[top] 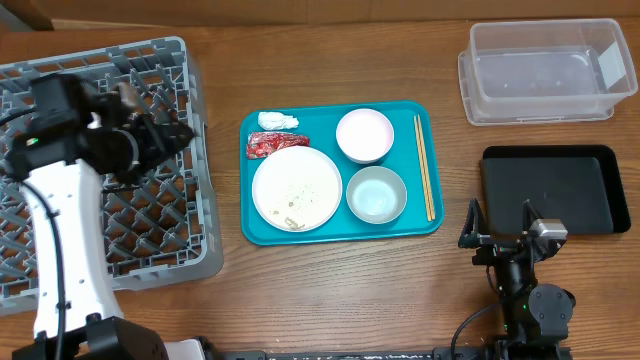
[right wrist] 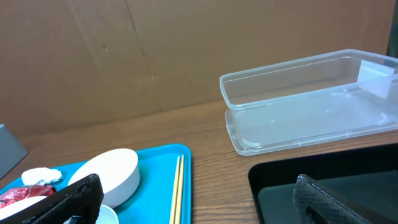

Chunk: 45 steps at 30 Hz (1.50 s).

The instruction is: Sort waste into correct bins and load items into the dishwasher

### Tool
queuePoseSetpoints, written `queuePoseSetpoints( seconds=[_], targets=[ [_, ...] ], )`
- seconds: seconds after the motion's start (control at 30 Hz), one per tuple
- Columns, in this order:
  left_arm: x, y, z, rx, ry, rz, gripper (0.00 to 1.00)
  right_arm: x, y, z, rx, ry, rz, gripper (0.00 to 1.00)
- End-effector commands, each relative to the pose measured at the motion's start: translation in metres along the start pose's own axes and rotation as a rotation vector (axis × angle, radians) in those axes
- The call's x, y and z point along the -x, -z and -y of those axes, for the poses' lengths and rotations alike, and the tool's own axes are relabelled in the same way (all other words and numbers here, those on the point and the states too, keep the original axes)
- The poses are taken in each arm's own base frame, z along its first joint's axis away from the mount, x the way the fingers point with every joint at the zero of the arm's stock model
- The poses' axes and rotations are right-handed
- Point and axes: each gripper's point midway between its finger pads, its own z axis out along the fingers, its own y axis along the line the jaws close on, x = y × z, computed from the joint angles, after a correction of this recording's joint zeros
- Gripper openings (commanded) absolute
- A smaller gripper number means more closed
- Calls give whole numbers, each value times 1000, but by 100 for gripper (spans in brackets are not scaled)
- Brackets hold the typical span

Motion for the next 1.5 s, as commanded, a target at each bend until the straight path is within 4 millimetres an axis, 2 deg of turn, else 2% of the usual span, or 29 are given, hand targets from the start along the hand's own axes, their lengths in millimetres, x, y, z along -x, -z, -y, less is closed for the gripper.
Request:
queuePoseSetpoints(
  seconds=[0.0, 0.07, 0.13, 0.17, 0.33, 0.43, 0.57, 0.7, 0.83, 0.93, 1.0, 1.17, 1.47],
  targets=[
    [-8, -11, -4, 140, -3, -13, 90, -1, 0, 0, 0, 8, 7, 100],
    [-9, -11, -20, 304, 34, 14, 87, -1, 0, 0, 0, 8, 7, 100],
    [-11, -15, -26, 421, 28, 32, 50, -1, 0, 0, 0, 8, 7, 100],
    [-12, -18, -25, 438, 10, 27, 47, -1, 0, 0, 0, 8, 7, 100],
    [-24, -48, -22, 512, -44, -42, 51, -1, 0, 0, 0, 8, 7, 100],
    [-25, -65, -37, 598, -14, -62, 56, -1, 0, 0, 0, 8, 7, 100],
    [-27, -84, -55, 641, 8, -114, 52, -1, 0, 0, 0, 8, 7, 100],
    [-28, -95, -65, 657, 24, -141, 52, -1, 0, 0, 0, 8, 7, 100],
    [-31, -101, -66, 648, 29, -164, 56, -1, 0, 0, 0, 8, 7, 100],
    [-33, -104, -68, 652, 30, -176, 56, -1, 0, 0, 0, 8, 7, 100],
    [-37, -107, -68, 644, 31, -199, 46, -1, 0, 0, 0, 8, 7, 100],
    [-51, -117, -69, 622, 23, -279, 6, -1, 0, 0, 0, 8, 7, 100],
    [-65, -110, -73, 652, 33, -345, 4, -1, 0, 0, 0, 8, 7, 100]
  ],
)
